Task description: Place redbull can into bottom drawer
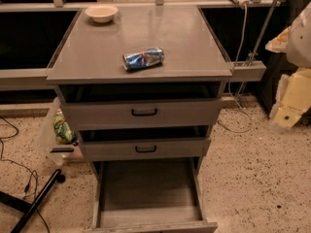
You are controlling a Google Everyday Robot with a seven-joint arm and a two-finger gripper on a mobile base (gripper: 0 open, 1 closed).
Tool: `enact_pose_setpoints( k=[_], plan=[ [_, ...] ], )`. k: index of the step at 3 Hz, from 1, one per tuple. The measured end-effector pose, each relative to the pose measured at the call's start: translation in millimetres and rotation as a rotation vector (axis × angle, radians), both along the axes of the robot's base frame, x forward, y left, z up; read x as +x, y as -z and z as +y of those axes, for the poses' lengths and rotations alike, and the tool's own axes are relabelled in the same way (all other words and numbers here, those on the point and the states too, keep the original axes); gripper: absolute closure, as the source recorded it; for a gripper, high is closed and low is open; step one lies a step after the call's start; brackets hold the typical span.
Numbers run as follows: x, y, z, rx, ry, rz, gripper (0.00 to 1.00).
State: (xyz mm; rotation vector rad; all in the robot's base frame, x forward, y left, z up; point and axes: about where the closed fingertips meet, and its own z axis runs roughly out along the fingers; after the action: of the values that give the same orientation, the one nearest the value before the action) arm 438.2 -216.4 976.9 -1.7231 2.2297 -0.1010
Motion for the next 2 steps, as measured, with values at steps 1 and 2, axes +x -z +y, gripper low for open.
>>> enact_pose_setpoints(
  k=[1,2],
  plan=[
    [0.1,0.0,0.0,0.0,0.0,0.0,0.0],
    [14.8,-2.6,4.2,0.005,0.01,-0.025,0.0]
  ],
)
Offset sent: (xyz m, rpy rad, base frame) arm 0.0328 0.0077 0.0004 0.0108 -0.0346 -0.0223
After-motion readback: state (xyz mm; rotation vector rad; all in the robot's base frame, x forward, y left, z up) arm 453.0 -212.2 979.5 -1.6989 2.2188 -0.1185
